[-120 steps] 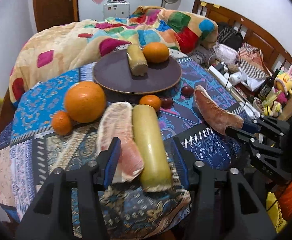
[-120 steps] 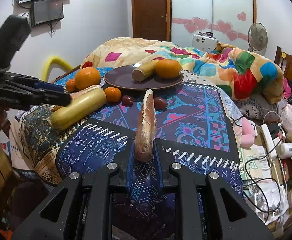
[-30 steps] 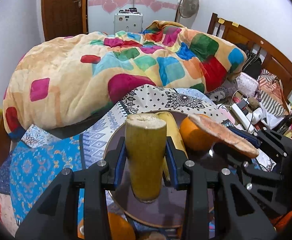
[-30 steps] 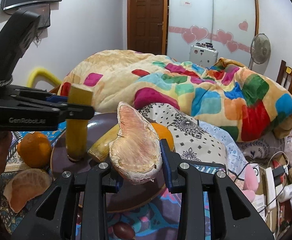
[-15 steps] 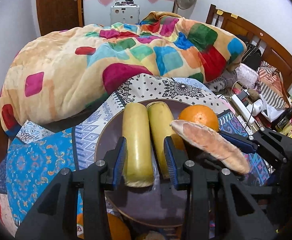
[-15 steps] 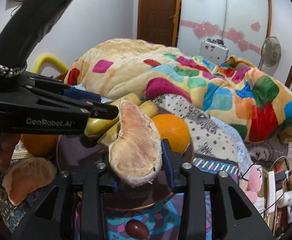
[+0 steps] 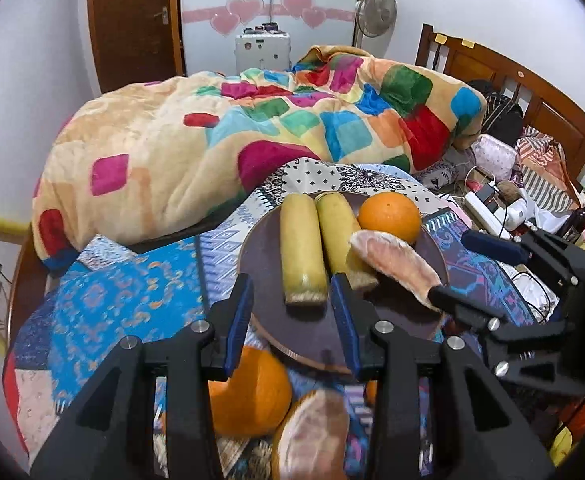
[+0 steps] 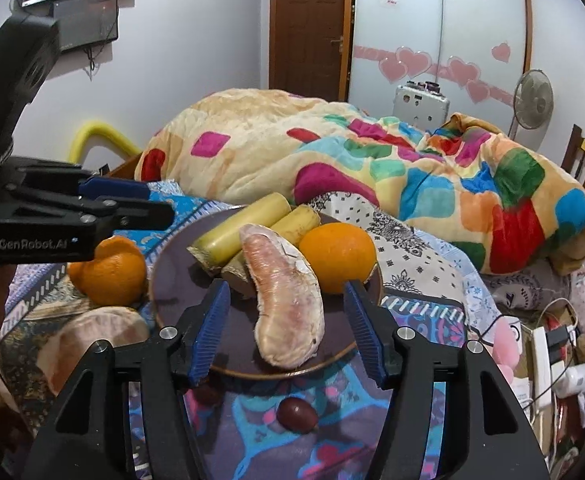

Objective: Organize fruits
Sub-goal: 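Open both grippers on the plate and withdraw them, then close the right gripper on the peeled pomelo segment and lift it, then grasp the large stickered orange with the left gripper while the right gripper holds the pomelo segment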

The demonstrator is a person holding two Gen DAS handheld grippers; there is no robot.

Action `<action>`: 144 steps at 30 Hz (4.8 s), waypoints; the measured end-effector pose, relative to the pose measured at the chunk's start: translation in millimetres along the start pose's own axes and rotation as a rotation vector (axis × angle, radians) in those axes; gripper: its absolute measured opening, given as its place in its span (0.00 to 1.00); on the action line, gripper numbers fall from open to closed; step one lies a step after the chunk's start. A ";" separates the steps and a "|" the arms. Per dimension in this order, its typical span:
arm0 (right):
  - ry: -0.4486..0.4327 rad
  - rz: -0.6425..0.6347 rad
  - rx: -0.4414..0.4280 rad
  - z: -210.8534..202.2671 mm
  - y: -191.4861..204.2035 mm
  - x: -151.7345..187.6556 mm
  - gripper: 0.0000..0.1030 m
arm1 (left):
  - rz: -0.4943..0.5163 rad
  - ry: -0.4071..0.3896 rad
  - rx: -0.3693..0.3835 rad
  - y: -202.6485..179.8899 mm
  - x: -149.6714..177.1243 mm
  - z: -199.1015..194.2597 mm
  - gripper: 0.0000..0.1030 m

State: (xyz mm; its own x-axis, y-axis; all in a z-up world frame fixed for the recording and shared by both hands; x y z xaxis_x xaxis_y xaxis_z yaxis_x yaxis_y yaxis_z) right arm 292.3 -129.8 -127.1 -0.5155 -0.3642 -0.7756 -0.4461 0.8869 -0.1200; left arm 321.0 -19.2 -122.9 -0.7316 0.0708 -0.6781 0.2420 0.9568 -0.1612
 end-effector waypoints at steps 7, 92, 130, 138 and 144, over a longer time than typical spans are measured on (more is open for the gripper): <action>-0.026 0.029 0.004 -28.1 4.1 3.6 0.56 | 0.014 -0.045 -0.038 -0.1 23.7 -40.8 0.54; 0.050 -0.040 -0.111 -34.2 115.4 45.2 0.45 | -0.081 -0.081 -0.077 58.6 146.3 -85.9 0.56; 0.008 0.109 0.007 -5.2 -20.9 36.5 0.45 | 0.010 0.011 -0.065 36.3 62.2 14.3 0.66; -0.045 0.087 -0.003 -12.5 -14.2 12.0 0.45 | 0.040 -0.051 -0.009 9.2 32.3 -4.3 0.66; -0.072 0.063 -0.003 -7.2 -11.9 -3.7 0.45 | 0.038 -0.046 0.023 -0.3 16.2 6.3 0.66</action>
State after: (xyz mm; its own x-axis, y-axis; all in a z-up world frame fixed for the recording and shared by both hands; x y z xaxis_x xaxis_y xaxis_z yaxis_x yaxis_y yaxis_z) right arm 294.3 -141.1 -118.3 -0.4890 -0.2866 -0.8239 -0.4164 0.9066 -0.0682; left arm 313.1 -20.1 -138.4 -0.6912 0.0936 -0.7165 0.2845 0.9467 -0.1508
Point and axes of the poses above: each gripper's, at about its wrist camera, not at the fingertips, and z roughly the way its jaws point, y to its left, x to its underside, the point moved 10 cm from there along z, roughly the way its jaws point, and after that the axes turned 9 degrees about x, right-handed, at the moved point
